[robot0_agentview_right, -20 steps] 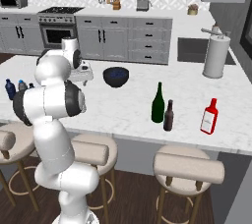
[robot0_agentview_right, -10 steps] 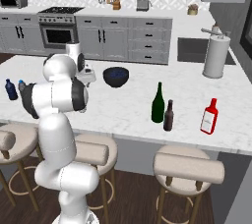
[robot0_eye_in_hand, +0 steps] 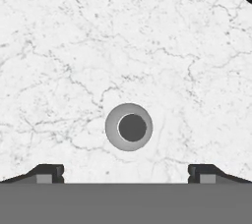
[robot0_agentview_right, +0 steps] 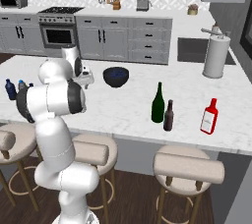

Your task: Move the plastic bottles in the middle to the plastics group, and the glass bottles in the middle to the glass group.

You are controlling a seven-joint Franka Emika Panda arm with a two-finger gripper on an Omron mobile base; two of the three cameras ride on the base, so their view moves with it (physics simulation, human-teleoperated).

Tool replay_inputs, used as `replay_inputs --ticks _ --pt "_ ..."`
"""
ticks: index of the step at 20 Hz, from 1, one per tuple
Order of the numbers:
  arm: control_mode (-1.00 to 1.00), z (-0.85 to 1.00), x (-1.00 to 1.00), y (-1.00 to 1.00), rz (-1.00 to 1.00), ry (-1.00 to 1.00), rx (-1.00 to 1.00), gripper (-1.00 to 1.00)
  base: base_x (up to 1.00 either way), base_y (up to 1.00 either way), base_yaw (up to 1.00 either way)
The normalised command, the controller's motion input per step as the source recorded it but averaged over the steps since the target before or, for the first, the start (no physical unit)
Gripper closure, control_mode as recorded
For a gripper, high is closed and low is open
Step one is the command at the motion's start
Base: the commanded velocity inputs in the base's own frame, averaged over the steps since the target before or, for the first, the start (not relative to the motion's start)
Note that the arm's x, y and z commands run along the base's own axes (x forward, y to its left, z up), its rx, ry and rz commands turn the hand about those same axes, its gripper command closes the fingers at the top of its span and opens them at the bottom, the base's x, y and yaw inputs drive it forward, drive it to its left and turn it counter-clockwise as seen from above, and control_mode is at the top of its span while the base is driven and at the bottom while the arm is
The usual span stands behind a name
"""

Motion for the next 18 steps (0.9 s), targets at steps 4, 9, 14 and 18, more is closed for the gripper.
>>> replay_inputs --ticks 4,9,14,18 --pt "-1.00 -0.29 0.00 0.00 0.00 -0.09 0.00 -1.00 0.00 0.00 0.00" --pt "-1.00 -0.06 0.01 0.00 -0.03 -0.03 0.04 -1.00 0.00 0.00 0.00" --pt "-1.00 0.00 0.11 0.00 -0.13 0.00 0.09 -1.00 0.00 0.00 0.00" --pt "-1.00 0.00 0.38 0.00 -0.16 0.00 0.00 -1.00 0.00 0.00 0.00"
